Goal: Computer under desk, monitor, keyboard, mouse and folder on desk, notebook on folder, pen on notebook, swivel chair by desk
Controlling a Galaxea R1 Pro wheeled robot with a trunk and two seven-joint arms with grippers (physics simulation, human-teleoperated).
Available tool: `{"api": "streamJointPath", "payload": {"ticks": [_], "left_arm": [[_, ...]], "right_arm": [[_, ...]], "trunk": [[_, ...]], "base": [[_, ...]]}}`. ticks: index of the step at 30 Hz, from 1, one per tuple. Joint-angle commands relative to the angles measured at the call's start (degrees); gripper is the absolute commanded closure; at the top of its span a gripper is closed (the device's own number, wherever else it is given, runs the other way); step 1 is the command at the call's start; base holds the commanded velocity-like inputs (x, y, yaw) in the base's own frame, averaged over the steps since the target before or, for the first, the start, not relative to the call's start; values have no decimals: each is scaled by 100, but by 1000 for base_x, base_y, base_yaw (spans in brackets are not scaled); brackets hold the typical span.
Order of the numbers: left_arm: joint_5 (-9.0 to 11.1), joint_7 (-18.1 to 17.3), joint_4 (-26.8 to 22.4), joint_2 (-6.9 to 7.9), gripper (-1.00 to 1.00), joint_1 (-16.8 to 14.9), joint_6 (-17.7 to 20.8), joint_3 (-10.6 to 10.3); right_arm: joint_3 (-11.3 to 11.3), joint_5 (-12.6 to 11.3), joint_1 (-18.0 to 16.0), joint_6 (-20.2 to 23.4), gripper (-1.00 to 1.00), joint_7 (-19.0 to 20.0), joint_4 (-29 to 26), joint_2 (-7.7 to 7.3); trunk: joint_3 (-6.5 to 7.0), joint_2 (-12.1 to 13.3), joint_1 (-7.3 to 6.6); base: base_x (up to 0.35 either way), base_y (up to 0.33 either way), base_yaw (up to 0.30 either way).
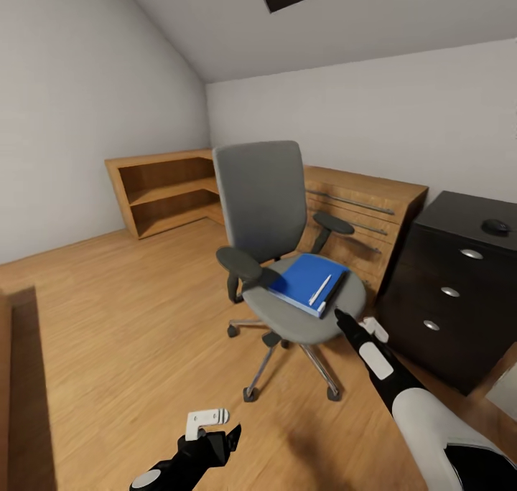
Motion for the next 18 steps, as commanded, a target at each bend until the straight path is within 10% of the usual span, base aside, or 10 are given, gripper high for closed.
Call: {"api": "streamJointPath", "payload": {"ticks": [1, 18], "left_arm": [[59, 43, -9, -1, -100, 0, 24, -3], [59, 52, -9, -1, -100, 0, 24, -3]], "right_arm": [[9, -70, 4, -2, -100, -13, 17, -1], [20, -83, 4, -14, -100, 55, -2, 8]], "trunk": [[-5, -1, -3], [-5, -1, -3]], "base": [[-240, 0, 0], [-44, 0, 0]]}}
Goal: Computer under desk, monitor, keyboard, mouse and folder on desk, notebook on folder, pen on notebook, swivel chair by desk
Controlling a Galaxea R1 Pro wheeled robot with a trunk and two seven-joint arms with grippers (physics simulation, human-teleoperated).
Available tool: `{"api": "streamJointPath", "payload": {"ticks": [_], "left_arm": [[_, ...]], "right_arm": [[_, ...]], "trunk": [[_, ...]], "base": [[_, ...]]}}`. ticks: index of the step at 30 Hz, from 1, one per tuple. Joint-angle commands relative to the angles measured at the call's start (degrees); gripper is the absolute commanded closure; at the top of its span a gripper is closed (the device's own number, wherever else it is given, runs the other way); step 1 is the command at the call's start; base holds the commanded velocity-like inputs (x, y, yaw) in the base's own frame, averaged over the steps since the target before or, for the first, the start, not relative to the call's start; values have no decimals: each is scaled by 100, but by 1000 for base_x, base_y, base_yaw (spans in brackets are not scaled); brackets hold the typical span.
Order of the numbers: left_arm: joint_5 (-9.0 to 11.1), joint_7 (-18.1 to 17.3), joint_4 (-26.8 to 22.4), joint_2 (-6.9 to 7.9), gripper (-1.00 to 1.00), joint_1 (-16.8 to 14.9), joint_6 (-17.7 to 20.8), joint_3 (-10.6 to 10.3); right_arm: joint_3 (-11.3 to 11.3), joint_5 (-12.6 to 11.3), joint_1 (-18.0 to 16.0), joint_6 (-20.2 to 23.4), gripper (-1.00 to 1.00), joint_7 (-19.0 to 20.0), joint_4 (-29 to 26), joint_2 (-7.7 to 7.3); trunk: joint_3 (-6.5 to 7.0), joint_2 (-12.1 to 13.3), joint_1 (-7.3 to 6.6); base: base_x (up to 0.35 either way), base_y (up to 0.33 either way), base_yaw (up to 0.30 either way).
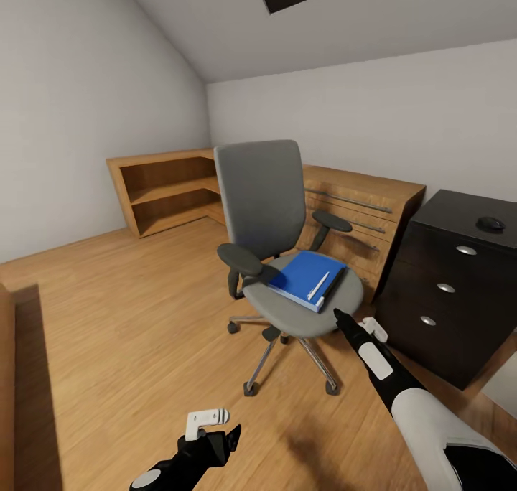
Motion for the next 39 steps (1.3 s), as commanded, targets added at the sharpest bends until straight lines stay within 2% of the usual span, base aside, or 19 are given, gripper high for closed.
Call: {"api": "streamJointPath", "payload": {"ticks": [1, 12, 39], "left_arm": [[59, 44, -9, 0, -100, 0, 23, -3], [59, 44, -9, 0, -100, 0, 23, -3], [59, 45, -9, 0, -100, 0, 23, -3]], "right_arm": [[-7, -60, -2, 0, -100, 4, 8, -1], [1, -60, -2, 0, -100, 11, 17, 7], [-7, -50, -2, 0, -100, 12, 11, -12]], "trunk": [[-4, -2, -1], [-4, -2, -1], [-4, -2, -1]], "base": [[0, 0, 0], [33, 0, 138], [220, 23, 5]]}}
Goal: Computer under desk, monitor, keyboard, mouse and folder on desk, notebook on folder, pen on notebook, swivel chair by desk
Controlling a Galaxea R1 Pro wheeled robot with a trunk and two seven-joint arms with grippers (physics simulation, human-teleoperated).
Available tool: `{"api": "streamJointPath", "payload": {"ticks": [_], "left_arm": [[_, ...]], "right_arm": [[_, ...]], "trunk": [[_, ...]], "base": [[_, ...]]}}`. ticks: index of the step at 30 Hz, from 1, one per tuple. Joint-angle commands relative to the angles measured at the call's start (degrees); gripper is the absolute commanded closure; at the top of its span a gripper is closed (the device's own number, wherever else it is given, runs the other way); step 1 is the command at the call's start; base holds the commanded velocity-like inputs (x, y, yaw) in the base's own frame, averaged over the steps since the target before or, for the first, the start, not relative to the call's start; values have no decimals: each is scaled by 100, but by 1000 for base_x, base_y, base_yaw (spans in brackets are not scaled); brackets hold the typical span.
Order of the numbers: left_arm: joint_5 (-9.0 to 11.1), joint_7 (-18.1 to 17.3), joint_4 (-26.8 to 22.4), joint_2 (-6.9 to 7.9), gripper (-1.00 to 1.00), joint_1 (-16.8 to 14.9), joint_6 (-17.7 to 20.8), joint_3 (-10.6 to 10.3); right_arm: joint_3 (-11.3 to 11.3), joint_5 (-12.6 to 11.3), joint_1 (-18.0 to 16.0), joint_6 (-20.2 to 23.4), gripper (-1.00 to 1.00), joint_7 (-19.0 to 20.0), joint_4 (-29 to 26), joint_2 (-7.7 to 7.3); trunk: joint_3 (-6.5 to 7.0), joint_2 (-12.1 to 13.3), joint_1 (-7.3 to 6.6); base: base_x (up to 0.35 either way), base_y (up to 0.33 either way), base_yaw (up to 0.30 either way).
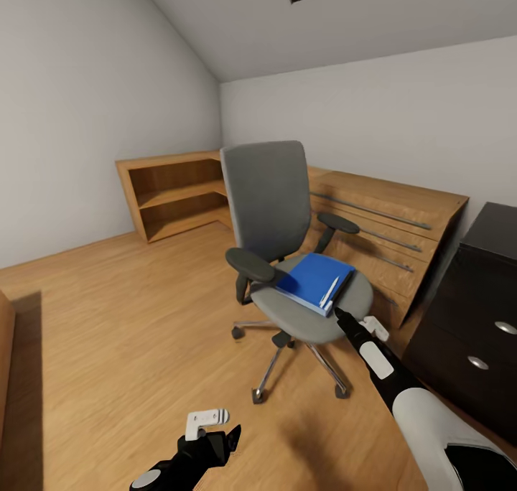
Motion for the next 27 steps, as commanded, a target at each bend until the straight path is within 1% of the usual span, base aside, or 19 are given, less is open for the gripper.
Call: {"api": "streamJointPath", "payload": {"ticks": [1, 4, 7, 14, 19, 27], "left_arm": [[59, 46, -7, 0, -100, -1, 22, -5], [59, 46, -7, 0, -100, -1, 22, -5], [59, 51, -7, 0, -100, -1, 22, -5], [59, 44, -7, 0, -100, -1, 22, -12], [59, 43, -7, 0, -100, -1, 22, -9], [59, 43, -7, 0, -100, -1, 22, -6]], "right_arm": [[29, -91, 2, -1, -100, 9, 47, 1], [32, -86, 2, -3, -100, 11, 46, -3], [35, -85, 2, -9, -100, 9, 45, 0], [37, -85, 2, -10, -100, 13, 48, 4], [37, -85, 2, -10, -100, 9, 54, 5], [36, -78, 2, -10, -100, 15, 55, 5]], "trunk": [[-5, 0, 3], [-5, 0, 3], [-5, 0, 3], [-5, 0, 3], [-5, 0, 3], [-5, 0, 3]], "base": [[255, 175, 0], [247, 169, 0], [87, 54, 56], [12, 7, 166], [0, 0, 234], [0, 0, 51]]}}
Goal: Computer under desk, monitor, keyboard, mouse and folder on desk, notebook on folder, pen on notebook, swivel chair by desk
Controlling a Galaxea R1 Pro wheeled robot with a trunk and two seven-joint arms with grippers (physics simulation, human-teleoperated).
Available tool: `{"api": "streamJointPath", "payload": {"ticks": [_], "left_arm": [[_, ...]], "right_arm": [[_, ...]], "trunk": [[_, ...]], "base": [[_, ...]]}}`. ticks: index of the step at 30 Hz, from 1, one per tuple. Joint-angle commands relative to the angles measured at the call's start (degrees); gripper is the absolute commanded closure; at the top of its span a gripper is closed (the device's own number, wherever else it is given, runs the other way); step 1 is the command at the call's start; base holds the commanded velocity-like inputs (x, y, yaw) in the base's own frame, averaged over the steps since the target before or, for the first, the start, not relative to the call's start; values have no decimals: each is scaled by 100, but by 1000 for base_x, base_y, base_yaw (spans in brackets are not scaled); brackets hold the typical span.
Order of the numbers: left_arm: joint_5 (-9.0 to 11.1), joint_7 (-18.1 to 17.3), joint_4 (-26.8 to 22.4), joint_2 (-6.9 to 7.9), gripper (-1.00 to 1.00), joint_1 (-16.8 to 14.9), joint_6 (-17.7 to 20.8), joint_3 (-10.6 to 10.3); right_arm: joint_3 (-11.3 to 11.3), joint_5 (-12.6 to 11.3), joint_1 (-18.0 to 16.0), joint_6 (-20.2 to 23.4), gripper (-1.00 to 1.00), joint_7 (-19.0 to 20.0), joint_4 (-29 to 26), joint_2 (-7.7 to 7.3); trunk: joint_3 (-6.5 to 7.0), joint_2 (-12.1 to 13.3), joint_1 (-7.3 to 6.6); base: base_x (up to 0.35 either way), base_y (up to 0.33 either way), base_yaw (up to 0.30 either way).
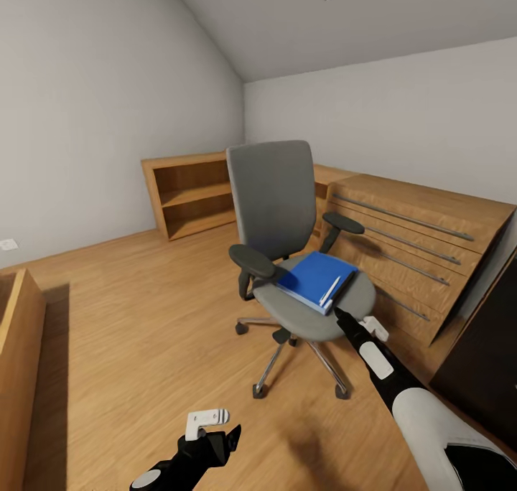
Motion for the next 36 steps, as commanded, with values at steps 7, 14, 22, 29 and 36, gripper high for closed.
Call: {"api": "streamJointPath", "payload": {"ticks": [7, 14, 22, 29, 36], "left_arm": [[59, 36, -8, 0, -100, -1, 24, -3], [59, 41, -8, 0, -100, -1, 24, -3], [56, 51, -8, 0, -100, -1, 24, -3], [56, 46, -8, 7, -100, -1, 24, -3], [51, 45, -8, 1, -100, -1, 24, -9]], "right_arm": [[19, -77, 3, -2, -100, -1, 52, -7], [20, -74, 3, -11, -100, -2, 53, -7], [20, -68, 3, -81, -100, -2, 60, -7], [18, -73, 3, -98, -100, -2, 104, -14], [23, -74, 3, -99, -100, -7, 121, -16]], "trunk": [[-5, -1, 0], [-5, -1, 0], [-5, -1, 0], [-5, -1, 0], [103, 240, -132]], "base": [[-101, 0, 2], [-329, 0, 0], [-225, -91, 0], [-21, -54, 0], [-1, -4, 0]]}}
